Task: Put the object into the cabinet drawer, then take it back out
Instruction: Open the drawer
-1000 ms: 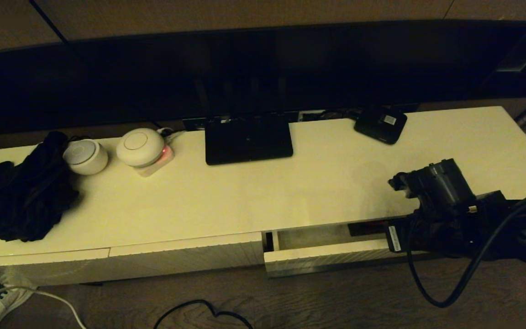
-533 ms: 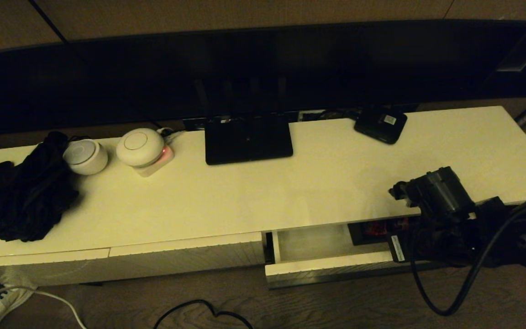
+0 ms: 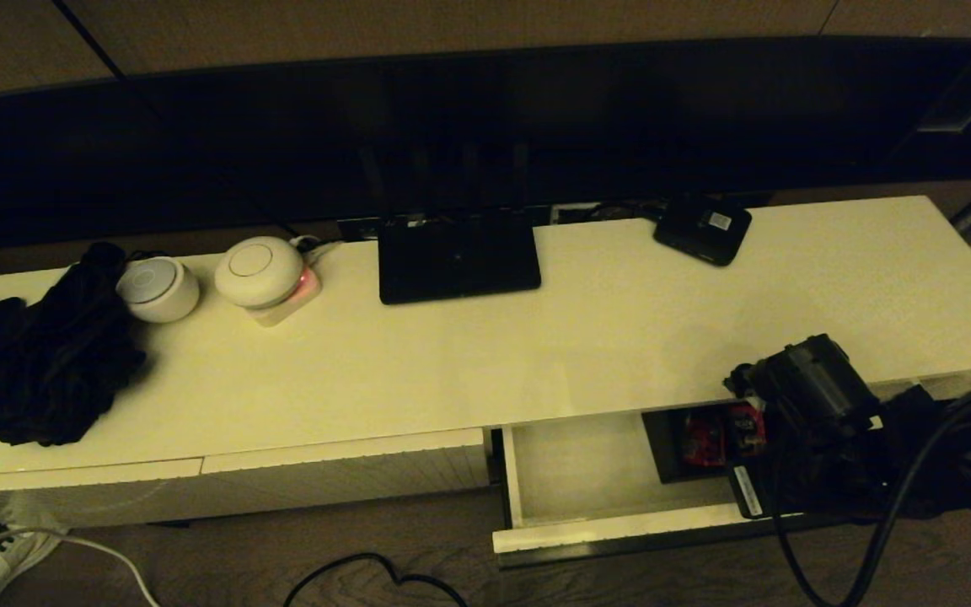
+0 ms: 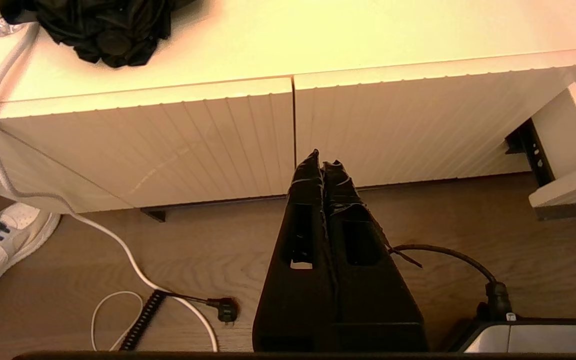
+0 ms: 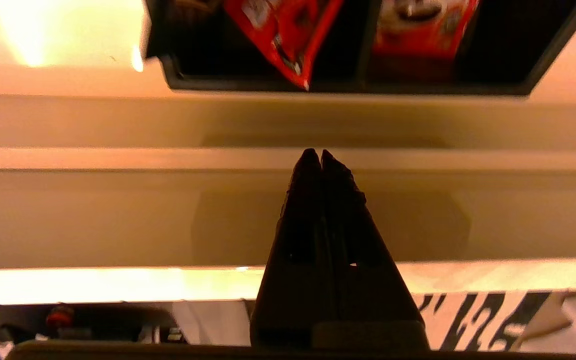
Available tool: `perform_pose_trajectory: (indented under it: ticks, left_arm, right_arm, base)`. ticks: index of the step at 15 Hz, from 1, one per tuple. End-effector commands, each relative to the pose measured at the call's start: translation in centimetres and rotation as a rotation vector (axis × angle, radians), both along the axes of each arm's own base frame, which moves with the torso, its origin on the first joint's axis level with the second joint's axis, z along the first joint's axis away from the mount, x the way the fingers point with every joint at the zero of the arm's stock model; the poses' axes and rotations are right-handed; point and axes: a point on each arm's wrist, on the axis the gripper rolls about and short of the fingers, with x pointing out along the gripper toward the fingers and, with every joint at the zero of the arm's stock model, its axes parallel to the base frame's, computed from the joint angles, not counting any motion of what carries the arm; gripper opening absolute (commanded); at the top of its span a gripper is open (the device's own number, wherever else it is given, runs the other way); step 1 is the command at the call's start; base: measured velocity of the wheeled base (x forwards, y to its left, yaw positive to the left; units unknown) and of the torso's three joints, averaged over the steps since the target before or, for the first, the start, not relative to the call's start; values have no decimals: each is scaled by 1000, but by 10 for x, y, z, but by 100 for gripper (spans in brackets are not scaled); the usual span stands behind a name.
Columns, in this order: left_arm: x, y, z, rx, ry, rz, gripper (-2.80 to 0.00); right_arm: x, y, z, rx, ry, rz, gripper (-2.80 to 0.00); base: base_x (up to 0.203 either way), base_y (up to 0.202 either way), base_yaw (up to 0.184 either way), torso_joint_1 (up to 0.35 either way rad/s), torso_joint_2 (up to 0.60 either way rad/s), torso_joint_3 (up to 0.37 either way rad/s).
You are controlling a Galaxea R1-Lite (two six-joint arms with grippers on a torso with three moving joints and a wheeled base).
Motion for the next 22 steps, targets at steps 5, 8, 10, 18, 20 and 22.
perform_pose_trajectory:
  ticks: [5,8,10,18,20,22]
  left_arm:
    - [0,0,-1,0,3,1,-280]
    - [0,0,-1,0,3,1,-280]
    - [0,0,-1,0,3,1,-280]
    - [0,0,-1,0,3,1,-280]
    - [0,0,-1,0,3,1,-280]
    - [0,0,-1,0,3,1,-280]
  right_arm:
    - [-11,-1,-5,12,57,-24,-280]
    - [-16,-3,-6,30,72,-22,-280]
    - [-22,-3,-8,40,103,-4,-280]
    - [-42,-7,-23,45,199,53,-280]
    - [-49,-10,-28,51,230,78,-280]
    - [-56,-13,-33,47,257,88,-280]
  base:
    - [0,0,0,0,0,0]
    - [0,0,0,0,0,0]
    - [0,0,0,0,0,0]
    - [0,0,0,0,0,0]
    - [0,0,0,0,0,0]
    - [0,0,0,0,0,0]
